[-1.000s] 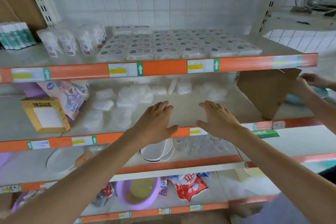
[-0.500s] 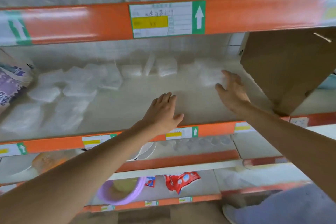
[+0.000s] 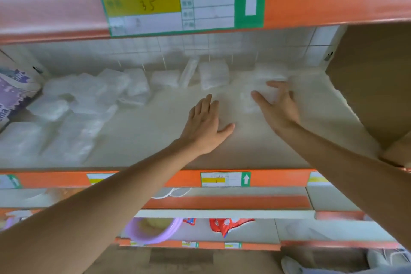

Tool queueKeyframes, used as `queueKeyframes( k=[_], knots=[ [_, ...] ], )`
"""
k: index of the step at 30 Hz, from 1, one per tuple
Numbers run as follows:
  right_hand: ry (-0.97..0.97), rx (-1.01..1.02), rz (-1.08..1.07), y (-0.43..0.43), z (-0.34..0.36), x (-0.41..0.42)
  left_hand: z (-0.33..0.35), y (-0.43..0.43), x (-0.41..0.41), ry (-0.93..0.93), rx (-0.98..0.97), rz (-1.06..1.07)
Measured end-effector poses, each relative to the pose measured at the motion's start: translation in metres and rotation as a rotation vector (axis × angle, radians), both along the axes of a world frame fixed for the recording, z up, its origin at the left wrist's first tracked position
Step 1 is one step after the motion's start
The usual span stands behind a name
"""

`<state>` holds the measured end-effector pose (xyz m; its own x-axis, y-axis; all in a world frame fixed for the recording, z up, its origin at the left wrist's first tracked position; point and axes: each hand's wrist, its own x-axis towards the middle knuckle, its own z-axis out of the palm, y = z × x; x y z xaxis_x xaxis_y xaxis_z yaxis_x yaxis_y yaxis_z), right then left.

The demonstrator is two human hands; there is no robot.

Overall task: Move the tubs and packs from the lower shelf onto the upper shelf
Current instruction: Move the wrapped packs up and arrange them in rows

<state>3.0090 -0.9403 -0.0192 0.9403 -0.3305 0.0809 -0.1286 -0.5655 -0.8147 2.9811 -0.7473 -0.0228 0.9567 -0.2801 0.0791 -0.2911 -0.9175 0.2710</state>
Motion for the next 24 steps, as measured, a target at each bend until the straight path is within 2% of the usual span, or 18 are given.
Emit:
queueKeyframes(
  k=[7,13,17,20,24],
  knots=[
    [-0.023,0.066,0.161,0.053,0.001,-0.012,-0.002,0.019,0.007,-0.041,-0.299,0.135],
    [-0.022,0.163,0.145,0.044,0.002,-0.016,-0.001,0.035,0.019,-0.054,-0.242,0.117],
    [-0.055,0.216,0.037,0.025,0.004,-0.02,0.001,0.033,0.025,-0.039,-0.153,0.072],
    [-0.044,0.178,-0.015,0.014,0.001,-0.027,0.004,0.039,0.02,-0.04,-0.148,0.083],
    [0.019,0.069,0.058,0.009,0.001,-0.037,0.01,0.061,0.012,-0.021,-0.067,0.044]
  ],
)
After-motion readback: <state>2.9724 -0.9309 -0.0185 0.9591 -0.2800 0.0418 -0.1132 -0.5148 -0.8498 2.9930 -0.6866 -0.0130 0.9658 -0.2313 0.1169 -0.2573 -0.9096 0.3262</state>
